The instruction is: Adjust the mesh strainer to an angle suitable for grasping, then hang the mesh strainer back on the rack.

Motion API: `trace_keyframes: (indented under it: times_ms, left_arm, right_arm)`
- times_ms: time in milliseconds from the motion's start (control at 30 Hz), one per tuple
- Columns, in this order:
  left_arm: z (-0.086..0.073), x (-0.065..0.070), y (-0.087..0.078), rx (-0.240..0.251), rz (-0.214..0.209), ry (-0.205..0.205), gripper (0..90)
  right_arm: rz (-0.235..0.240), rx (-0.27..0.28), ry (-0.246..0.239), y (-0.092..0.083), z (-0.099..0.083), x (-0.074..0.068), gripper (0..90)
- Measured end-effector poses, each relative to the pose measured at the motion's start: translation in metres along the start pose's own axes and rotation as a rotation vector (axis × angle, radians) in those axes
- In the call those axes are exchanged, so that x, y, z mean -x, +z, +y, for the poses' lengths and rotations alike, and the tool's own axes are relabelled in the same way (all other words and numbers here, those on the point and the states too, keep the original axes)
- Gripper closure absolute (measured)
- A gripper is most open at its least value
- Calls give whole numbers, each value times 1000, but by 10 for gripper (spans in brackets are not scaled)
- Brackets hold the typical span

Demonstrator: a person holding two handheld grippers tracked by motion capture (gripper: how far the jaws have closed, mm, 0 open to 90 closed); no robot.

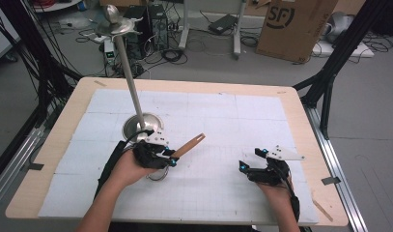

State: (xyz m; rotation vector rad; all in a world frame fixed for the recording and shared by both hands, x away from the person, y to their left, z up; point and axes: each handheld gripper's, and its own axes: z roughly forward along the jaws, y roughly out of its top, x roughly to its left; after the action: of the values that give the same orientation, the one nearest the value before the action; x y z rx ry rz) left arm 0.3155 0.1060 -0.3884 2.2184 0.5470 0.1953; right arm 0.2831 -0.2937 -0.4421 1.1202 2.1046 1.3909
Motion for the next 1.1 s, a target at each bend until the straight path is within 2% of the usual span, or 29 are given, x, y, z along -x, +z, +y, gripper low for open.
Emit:
trace_keyframes:
  times_ms: [133,200,400,700,1100]
  left_arm:
    - [-5,-2,-11,76,-3,-14,688]
    - [-7,-2,-12,101,0,-5,689]
    - [-8,-3,-14,130,-1,-9,688]
    - [-9,-4,-10,135,2,-3,689]
    - [-13,-5,-19,151,15,-14,689]
  right_arm:
    - [-2,-4,-3,1,0,-1,146]
    - [-2,-9,-3,1,0,-1,146]
    - [-8,-6,-2,0,0,-1,146]
    - [-4,-12,-7,0,0,-2,146]
    - [3,4,3,-1,3,-1,146]
